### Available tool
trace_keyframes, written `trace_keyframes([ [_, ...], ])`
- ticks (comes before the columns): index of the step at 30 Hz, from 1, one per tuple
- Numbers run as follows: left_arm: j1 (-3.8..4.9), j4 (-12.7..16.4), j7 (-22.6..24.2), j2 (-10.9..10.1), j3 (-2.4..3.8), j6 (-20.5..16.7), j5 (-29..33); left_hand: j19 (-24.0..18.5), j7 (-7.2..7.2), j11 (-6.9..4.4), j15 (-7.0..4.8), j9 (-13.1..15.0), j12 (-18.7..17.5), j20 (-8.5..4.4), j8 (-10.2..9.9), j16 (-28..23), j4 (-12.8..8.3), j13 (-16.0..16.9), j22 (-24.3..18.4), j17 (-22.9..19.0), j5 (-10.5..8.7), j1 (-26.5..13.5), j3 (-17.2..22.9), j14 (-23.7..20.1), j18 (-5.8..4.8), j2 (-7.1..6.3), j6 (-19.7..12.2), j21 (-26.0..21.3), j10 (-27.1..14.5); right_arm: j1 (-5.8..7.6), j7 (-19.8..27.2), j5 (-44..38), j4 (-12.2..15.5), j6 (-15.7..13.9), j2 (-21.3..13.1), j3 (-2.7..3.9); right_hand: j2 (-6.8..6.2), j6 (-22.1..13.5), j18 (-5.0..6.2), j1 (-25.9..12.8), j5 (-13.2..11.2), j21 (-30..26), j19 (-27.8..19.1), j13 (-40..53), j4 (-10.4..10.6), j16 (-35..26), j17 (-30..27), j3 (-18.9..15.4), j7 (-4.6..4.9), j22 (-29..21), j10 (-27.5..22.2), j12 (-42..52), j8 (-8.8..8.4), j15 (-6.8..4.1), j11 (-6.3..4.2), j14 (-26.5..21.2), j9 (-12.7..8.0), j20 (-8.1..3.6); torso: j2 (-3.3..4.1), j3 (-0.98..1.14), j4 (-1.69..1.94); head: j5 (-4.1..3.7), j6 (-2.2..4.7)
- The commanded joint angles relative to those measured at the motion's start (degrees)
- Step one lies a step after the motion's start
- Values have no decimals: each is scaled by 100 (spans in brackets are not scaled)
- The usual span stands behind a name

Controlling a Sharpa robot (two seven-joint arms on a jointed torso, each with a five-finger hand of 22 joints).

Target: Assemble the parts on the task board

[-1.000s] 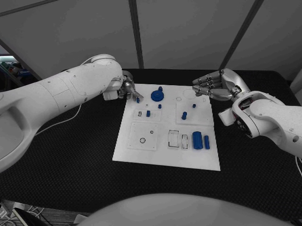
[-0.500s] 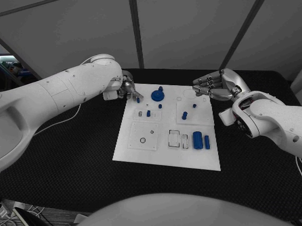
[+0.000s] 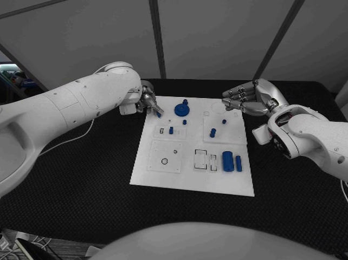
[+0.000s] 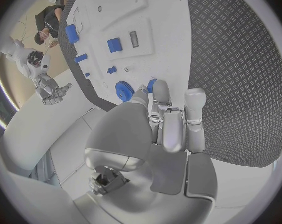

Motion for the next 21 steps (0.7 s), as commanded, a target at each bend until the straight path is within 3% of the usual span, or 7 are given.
trace_keyframes([
  [1,0,14,80,-1,-3,-59,123,4,28,-14,-13,-16,-64,-2,-23,21,-142,-37,10,-1,-20,262,336,201,-335,57,-57,-14,-15,8,51,17,3,41,7,4,15,-48,17,-48,34,-22,12,-5,-36,2,-7,9,0,-8,-38,-15,-12,-5,-7,-21,2,8,3,2,-3,-1,0],
  [3,0,23,87,-11,-3,-75,179,0,58,3,18,-32,-110,14,1,21,-167,-71,28,-1,-34,196,723,202,-336,-83,-69,-15,19,8,51,17,1,42,8,4,15,-48,17,-48,34,-22,12,-5,-36,2,-7,9,0,-8,-38,-15,-12,-5,-7,-21,2,8,2,2,-1,-3,-4],
  [4,0,35,98,-23,-3,-96,217,-1,85,4,36,-39,-143,29,55,21,-156,-101,52,-1,-46,-1,1234,203,-332,-268,-62,-15,62,8,51,17,-1,43,9,4,15,-48,17,-48,34,-22,12,-5,-36,2,-7,9,0,-8,-38,-15,-12,-5,-7,-21,2,8,2,1,0,-5,-5],
  [9,0,86,112,-72,-3,-211,312,-6,68,13,35,-23,-153,41,182,22,-277,-124,83,-2,-62,-373,2165,204,-328,-622,-93,-32,111,8,50,17,-8,45,7,4,18,-48,18,-44,37,-25,15,-5,-40,2,-10,13,-1,-10,-39,-15,-12,-6,-7,-21,2,8,-8,-3,9,-4,-7],
  [12,0,171,105,-136,-3,-276,449,-6,68,13,35,-23,-153,41,182,22,-277,-124,83,-2,-62,-373,2165,204,-328,-622,-93,-32,111,8,51,17,-11,45,5,4,18,-48,18,-44,37,-25,15,-5,-40,2,-10,13,-1,-10,-39,-15,-12,-6,-7,-21,2,8,-6,-3,7,1,-13],
  [14,0,258,105,-197,-1,-329,529,-3,64,24,31,0,-144,44,265,23,-375,-128,102,-1,-81,-601,2563,205,-328,-773,-117,-41,135,8,52,17,-14,44,2,4,18,-48,18,-44,37,-25,15,-5,-40,2,-10,13,-1,-10,-39,-15,-12,-6,-7,-21,2,8,-11,-4,10,4,-9],
  [21,2,713,142,-498,12,-498,721,1,63,19,29,23,-133,42,343,24,-484,-130,117,-1,-89,-770,2851,206,-327,-858,-130,-50,158,8,52,22,-27,45,-8,4,18,-48,18,-44,37,-25,15,-5,-40,2,-10,13,-1,-10,-39,-15,-12,-6,-7,-21,2,8,-13,-4,11,18,15],
])
